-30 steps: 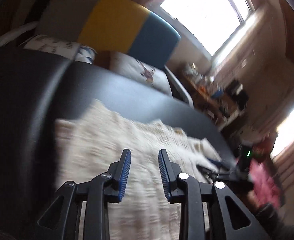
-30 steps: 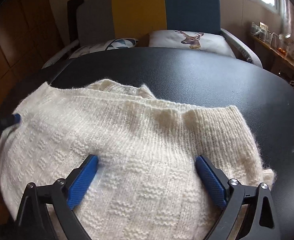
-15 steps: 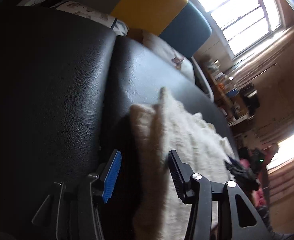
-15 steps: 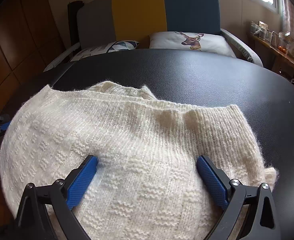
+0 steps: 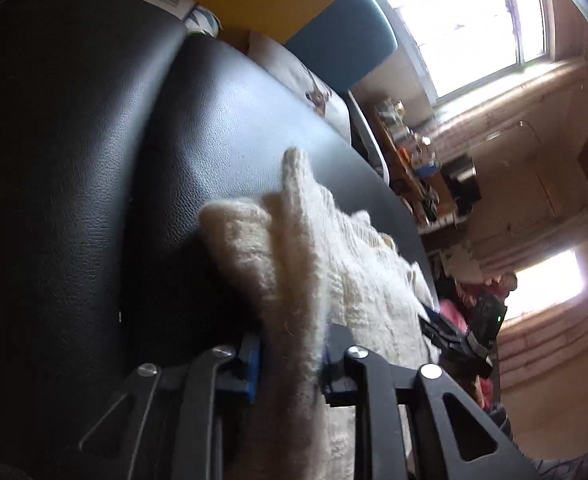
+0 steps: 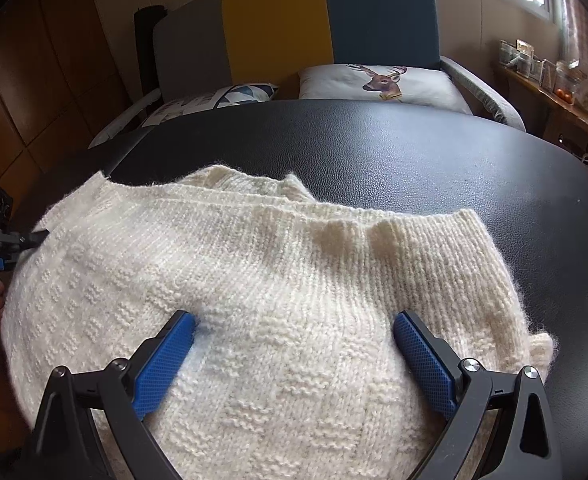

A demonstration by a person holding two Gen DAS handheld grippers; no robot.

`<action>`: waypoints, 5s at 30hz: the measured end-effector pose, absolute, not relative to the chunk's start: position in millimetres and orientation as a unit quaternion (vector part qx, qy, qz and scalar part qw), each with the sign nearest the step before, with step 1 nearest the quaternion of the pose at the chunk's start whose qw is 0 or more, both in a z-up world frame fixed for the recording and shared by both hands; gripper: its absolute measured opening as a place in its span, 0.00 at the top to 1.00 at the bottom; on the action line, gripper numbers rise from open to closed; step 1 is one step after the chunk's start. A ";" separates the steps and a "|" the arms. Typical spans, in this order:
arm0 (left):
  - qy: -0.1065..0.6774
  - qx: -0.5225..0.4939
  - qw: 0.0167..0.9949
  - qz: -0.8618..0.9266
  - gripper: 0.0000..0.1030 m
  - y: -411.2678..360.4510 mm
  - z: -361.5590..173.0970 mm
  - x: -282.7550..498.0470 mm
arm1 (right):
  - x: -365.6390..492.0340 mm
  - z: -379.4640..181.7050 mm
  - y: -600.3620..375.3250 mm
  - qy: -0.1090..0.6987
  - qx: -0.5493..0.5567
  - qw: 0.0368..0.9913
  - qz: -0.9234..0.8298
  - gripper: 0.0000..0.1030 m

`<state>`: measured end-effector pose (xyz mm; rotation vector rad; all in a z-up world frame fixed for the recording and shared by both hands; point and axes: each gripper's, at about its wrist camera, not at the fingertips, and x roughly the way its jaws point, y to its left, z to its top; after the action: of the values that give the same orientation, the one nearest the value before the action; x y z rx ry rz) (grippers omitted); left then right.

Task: Fold clothes

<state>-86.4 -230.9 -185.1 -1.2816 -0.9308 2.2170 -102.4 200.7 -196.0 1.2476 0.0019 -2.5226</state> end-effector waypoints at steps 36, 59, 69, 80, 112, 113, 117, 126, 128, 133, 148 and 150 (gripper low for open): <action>-0.434 -0.379 0.265 0.773 0.86 -198.5 -42.3 -78.6 | -84.9 -186.0 231.5 0.149 0.522 0.335 -0.770 0.23; -0.475 -0.456 0.210 0.723 0.86 10.5 -86.8 -126.8 | -62.1 -185.5 215.6 0.037 0.443 0.331 -0.832 0.17; -0.453 -0.505 0.204 0.706 0.83 47.9 -123.7 -131.7 | -60.3 -190.8 217.4 0.023 0.424 0.346 -0.837 0.14; -0.462 -0.470 0.302 0.689 0.75 5.1 -52.9 -112.9 | -37.4 -175.4 223.4 0.037 0.402 0.345 -0.847 0.13; -0.235 -0.457 0.325 0.794 0.82 -35.8 -127.2 -72.2 | 37.8 -160.5 233.1 -0.203 0.469 0.471 -0.719 0.02; -0.236 -0.454 0.327 0.795 0.82 -36.7 -126.1 -70.2 | 40.7 -154.6 241.2 -0.210 0.461 0.460 -0.730 0.02; -0.261 -0.435 0.335 0.794 0.80 -41.2 -121.9 -62.6 | 30.5 -132.7 272.3 -0.251 0.406 0.389 -0.788 0.02; -0.252 -0.406 0.384 0.790 0.80 -40.3 -124.6 -36.9 | -49.8 -146.2 257.8 -0.292 0.401 0.287 -0.819 0.25; -0.223 -0.404 0.398 0.793 0.78 -31.1 -125.4 -31.1 | -60.9 -147.0 254.6 -0.271 0.412 0.266 -0.828 0.69; -0.095 -0.427 0.452 0.778 0.78 8.8 -135.4 -6.8 | -76.7 -139.3 234.2 -0.216 0.421 0.236 -0.849 0.85; -0.077 -0.384 0.517 0.761 0.79 43.4 -91.2 -7.8 | -70.7 -149.8 255.5 -0.179 0.425 0.219 -0.860 0.86; -0.066 -0.400 0.523 0.750 0.79 64.4 -101.1 -12.4 | -71.2 -141.1 253.8 -0.170 0.415 0.230 -0.864 0.86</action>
<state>-12.4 64.4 -101.1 -0.9578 -0.1587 1.7955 -71.2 253.8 -141.1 1.1430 -0.4691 -2.3764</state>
